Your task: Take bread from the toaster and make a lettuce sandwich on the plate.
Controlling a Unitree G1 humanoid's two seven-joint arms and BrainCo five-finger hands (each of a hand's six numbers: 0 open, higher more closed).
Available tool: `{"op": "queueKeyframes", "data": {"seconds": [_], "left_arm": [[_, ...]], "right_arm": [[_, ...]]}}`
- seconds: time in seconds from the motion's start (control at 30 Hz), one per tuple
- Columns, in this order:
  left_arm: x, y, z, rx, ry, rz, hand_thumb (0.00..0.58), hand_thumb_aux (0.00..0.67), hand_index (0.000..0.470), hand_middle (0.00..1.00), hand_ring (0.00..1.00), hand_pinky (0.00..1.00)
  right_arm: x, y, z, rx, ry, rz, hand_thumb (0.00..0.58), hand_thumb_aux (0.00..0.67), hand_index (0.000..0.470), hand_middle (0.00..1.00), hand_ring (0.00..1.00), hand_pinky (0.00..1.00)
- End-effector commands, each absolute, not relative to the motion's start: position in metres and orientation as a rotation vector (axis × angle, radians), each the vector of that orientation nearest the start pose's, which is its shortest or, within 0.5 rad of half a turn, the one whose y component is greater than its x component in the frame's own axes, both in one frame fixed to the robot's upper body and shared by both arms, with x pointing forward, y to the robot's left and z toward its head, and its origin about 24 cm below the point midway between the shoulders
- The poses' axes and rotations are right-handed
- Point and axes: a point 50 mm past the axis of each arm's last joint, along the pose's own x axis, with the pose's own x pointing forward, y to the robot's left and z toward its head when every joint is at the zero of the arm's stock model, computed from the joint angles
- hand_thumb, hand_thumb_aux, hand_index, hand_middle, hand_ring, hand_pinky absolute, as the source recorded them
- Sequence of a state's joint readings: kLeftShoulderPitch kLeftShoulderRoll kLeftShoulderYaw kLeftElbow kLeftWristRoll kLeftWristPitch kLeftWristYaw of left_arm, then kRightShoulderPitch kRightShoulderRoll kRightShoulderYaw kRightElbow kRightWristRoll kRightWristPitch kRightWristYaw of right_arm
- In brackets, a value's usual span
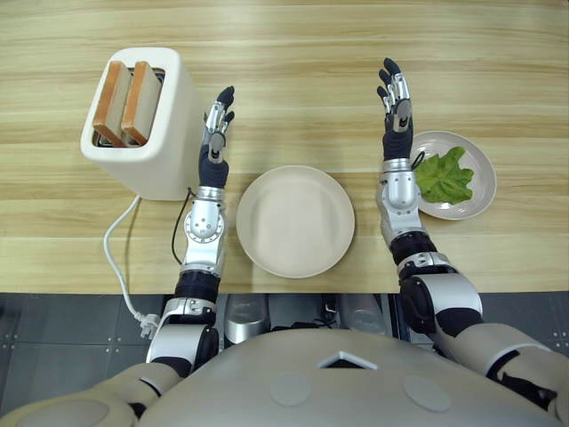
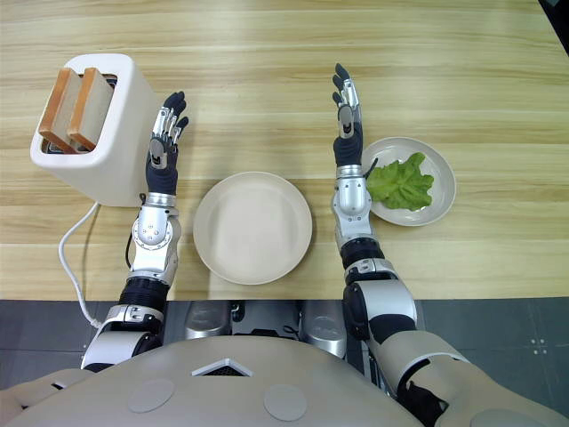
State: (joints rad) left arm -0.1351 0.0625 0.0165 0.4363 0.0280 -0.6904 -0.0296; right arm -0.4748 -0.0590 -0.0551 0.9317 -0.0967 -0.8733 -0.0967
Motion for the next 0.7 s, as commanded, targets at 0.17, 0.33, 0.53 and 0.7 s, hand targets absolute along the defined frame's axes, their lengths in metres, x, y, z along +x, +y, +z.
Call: {"op": "queueKeyframes", "data": {"seconds": [0.17, 0.33, 0.53, 0.7], "left_arm": [[0.2610, 0.1580, 0.0386, 0.090, -0.366, -0.054, 0.000, 0.000, 0.000, 0.00, 0.00, 0.00], [0.2619, 0.1578, 0.0393, 0.092, -0.366, -0.061, 0.000, 0.000, 0.000, 0.00, 0.00, 0.00], [0.2624, 0.1568, 0.0387, 0.093, -0.360, -0.068, 0.000, 0.000, 0.000, 0.00, 0.00, 0.00], [0.2625, 0.1561, 0.0378, 0.093, -0.354, -0.072, 0.000, 0.000, 0.000, 0.00, 0.00, 0.00]], "right_arm": [[0.3128, -0.1385, 0.0440, -0.089, -0.398, 0.043, 0.000, 0.000, 0.000, 0.00, 0.00, 0.00], [0.3125, -0.1383, 0.0448, -0.084, -0.404, 0.044, 0.000, 0.000, 0.000, 0.00, 0.00, 0.00], [0.3119, -0.1372, 0.0448, -0.076, -0.407, 0.055, 0.000, 0.000, 0.000, 0.00, 0.00, 0.00], [0.3119, -0.1361, 0.0453, -0.074, -0.411, 0.062, 0.000, 0.000, 0.000, 0.00, 0.00, 0.00]]}}
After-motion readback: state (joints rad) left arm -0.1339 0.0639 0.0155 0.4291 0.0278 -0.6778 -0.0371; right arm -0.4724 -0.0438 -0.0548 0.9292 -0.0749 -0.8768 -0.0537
